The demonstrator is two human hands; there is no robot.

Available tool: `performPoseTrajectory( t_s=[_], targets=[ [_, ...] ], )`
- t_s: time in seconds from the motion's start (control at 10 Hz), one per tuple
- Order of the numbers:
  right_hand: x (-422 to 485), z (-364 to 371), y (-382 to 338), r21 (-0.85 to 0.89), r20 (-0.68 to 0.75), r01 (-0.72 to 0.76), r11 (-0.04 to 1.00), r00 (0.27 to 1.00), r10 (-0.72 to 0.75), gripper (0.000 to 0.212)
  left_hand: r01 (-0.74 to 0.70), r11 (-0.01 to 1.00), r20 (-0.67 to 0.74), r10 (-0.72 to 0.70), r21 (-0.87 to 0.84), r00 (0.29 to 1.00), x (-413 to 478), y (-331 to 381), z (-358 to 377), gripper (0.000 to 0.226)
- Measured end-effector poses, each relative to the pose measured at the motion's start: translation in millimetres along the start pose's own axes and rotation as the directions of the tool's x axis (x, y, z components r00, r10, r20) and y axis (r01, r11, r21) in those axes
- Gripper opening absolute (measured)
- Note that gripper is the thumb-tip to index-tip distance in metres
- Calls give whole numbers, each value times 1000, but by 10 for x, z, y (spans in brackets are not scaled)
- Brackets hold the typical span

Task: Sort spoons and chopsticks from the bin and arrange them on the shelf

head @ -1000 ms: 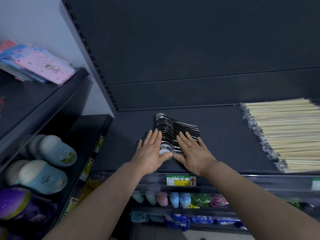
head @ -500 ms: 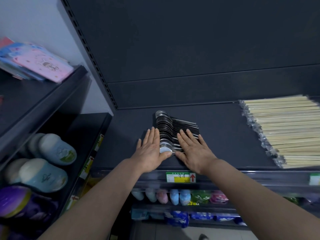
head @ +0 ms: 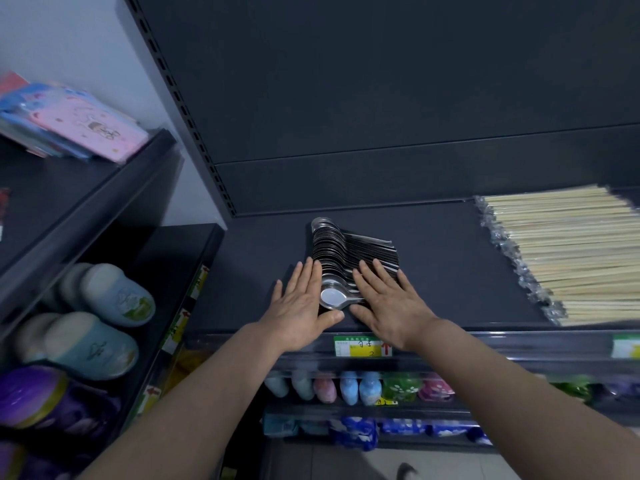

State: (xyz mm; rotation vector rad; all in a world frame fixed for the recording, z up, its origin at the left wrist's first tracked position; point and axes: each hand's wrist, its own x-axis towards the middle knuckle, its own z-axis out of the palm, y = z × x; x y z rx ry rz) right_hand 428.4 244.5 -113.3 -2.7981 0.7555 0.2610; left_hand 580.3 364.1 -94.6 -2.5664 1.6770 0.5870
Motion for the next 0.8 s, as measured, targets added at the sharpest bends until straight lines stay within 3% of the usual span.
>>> performPoseTrajectory(
  t_s=[0.1, 0.4, 0.6, 0.8],
  targets=[
    [-11, 7, -16, 3, -3, -6, 1000, 1000, 6, 68, -2, 1000, -4, 2, -21, 1000, -10, -2, -5, 93],
    [17, -97, 44, 60, -104, -65, 996, 992, 71, 63, 41, 970, -216, -95, -241, 972, 125, -189, -127, 71],
    [-6, -204, 92, 98, -215, -110, 989, 968, 128, 55, -28, 974, -472, -84, -227, 878, 100, -72, -230, 36],
    [-199, -194, 33, 10, -341, -188, 982, 923, 180, 32, -129, 962, -576, -35, -242, 817, 18, 76, -248, 28]
  ],
)
